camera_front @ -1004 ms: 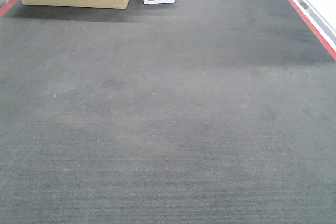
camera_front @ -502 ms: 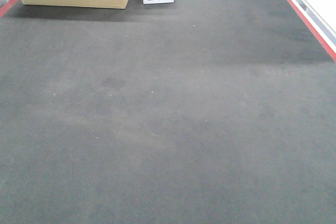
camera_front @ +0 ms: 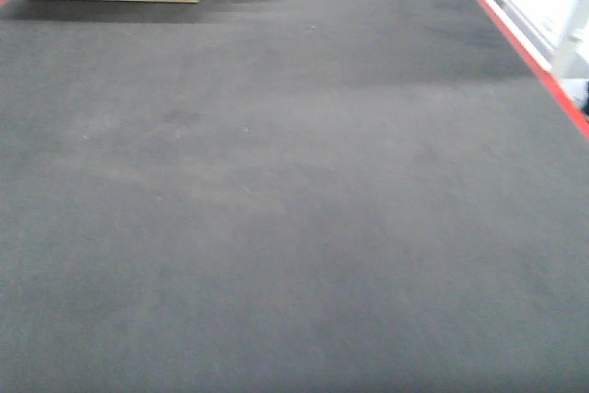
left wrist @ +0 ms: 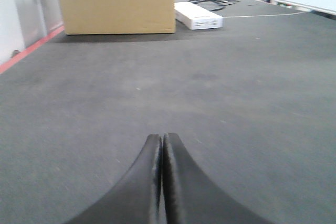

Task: Pour parts from conveyor to right shelf

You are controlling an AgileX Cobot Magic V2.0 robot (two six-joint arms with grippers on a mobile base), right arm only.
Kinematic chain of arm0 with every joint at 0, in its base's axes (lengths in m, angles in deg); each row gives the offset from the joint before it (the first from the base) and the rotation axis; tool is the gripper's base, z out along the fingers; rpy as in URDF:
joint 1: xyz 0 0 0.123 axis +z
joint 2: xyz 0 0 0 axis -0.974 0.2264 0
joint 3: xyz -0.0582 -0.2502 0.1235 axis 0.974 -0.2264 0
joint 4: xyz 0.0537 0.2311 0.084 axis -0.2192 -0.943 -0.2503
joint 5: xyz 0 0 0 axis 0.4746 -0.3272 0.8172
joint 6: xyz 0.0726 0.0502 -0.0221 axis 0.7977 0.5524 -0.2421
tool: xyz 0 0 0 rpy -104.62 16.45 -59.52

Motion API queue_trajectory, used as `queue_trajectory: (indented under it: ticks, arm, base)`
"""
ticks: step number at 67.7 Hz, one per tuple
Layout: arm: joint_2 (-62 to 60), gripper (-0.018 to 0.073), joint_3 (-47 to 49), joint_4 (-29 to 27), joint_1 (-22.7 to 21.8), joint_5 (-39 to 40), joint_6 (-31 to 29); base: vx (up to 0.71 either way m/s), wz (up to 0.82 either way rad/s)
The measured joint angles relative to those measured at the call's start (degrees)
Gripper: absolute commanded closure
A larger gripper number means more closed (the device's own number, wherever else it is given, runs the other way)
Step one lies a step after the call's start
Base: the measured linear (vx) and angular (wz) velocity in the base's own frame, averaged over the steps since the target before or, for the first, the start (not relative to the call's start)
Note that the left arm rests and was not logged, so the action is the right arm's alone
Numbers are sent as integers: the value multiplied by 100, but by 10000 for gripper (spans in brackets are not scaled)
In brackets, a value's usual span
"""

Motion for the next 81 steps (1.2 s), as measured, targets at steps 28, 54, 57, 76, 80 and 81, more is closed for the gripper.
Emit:
queue_trajectory:
  ticks: [28, 54, 57, 76, 80, 81]
  arm:
    - [0, 565, 0, -5, 0, 0, 0]
    - [0, 565, 0, 0, 0, 0, 0]
    - [0, 565, 0, 0, 0, 0, 0]
    - [0, 565, 0, 13, 0, 0, 0]
    - [0, 565, 0, 17, 0, 0, 0]
    - [0, 565, 0, 17, 0, 0, 0]
  base:
    - [-28, -37]
    - [-33, -50]
    - [-32, -61]
    - [-29, -83]
    - [-26, -95]
    - [-26, -95]
